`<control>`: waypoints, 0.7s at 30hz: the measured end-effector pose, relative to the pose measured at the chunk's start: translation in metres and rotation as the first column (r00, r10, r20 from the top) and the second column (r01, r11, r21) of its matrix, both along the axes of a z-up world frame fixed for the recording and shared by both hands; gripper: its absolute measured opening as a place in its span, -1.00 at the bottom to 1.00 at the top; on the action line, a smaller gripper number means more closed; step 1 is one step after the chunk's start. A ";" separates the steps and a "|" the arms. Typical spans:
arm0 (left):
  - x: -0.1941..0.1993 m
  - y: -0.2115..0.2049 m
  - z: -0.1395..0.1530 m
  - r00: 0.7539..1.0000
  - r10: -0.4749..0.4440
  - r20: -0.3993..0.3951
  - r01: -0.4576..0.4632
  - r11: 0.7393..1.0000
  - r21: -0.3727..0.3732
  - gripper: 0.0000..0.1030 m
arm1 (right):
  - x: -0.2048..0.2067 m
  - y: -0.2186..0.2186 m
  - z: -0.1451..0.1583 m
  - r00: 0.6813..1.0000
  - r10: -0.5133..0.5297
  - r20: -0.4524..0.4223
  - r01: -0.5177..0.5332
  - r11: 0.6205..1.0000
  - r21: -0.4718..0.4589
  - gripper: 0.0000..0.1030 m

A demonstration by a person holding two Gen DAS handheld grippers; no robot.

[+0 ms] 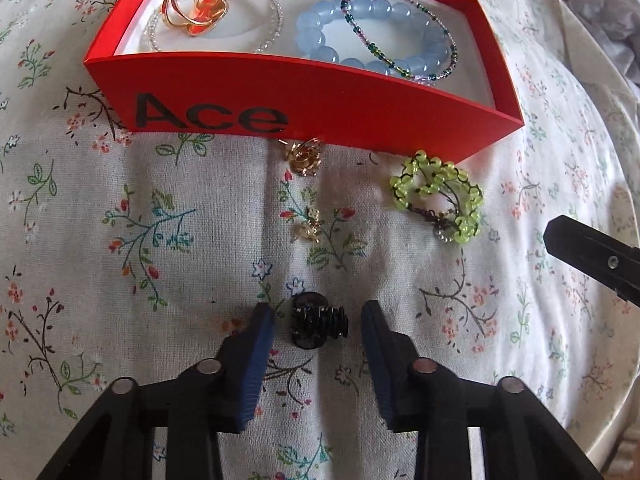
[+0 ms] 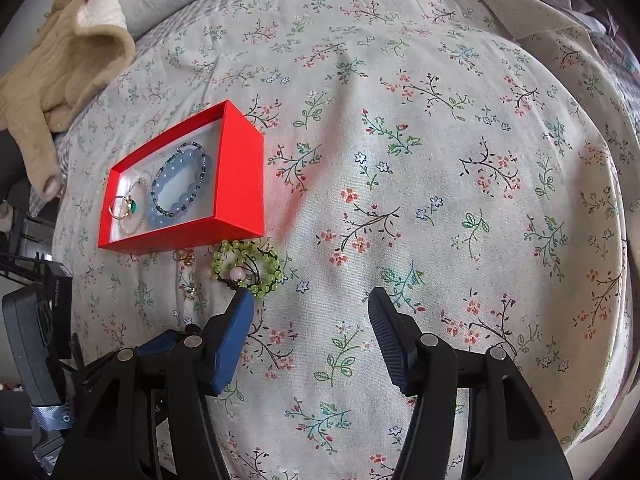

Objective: Organize jewelry
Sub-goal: 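Grasp the black hair clip with the left tool while the right tool grasps the green beaded bracelet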

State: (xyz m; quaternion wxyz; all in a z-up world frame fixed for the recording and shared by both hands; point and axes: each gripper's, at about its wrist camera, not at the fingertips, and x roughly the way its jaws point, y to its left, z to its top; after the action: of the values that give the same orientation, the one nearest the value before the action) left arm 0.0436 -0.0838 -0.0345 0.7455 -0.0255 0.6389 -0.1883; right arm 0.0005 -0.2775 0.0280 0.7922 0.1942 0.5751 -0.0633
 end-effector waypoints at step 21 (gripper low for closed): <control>0.012 0.036 0.016 0.997 0.053 0.054 -0.051 0.998 -0.032 -0.56 | 0.023 0.011 -0.018 1.000 0.004 -0.010 -0.004 0.999 0.035 -0.32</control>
State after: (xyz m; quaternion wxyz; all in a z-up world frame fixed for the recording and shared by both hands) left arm 0.0559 -0.0477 -0.0184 0.7670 -0.0481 0.6143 -0.1791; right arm 0.0238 -0.2663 0.0100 0.7858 0.2065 0.5807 -0.0526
